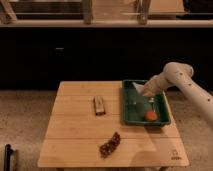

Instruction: Place towel in tray

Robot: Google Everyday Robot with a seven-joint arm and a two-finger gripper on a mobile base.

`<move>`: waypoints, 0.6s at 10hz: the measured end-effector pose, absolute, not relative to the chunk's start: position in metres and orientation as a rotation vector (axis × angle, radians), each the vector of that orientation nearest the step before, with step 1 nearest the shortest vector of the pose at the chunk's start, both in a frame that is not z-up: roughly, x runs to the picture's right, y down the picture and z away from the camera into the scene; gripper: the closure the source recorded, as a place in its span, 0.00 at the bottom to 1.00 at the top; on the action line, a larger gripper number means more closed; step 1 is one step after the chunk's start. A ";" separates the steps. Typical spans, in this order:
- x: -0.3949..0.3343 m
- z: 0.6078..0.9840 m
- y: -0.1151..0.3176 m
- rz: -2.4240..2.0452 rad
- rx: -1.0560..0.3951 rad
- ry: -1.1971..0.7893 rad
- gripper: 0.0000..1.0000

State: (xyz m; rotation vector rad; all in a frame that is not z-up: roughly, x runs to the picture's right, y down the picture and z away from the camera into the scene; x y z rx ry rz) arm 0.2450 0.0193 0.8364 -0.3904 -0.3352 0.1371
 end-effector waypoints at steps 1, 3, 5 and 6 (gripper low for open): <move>0.243 0.838 0.020 0.132 -0.398 -0.336 0.98; 0.245 0.839 0.026 0.107 -0.408 -0.330 1.00; 0.242 0.845 0.033 0.061 -0.439 -0.335 1.00; 0.243 0.848 0.036 0.042 -0.454 -0.339 1.00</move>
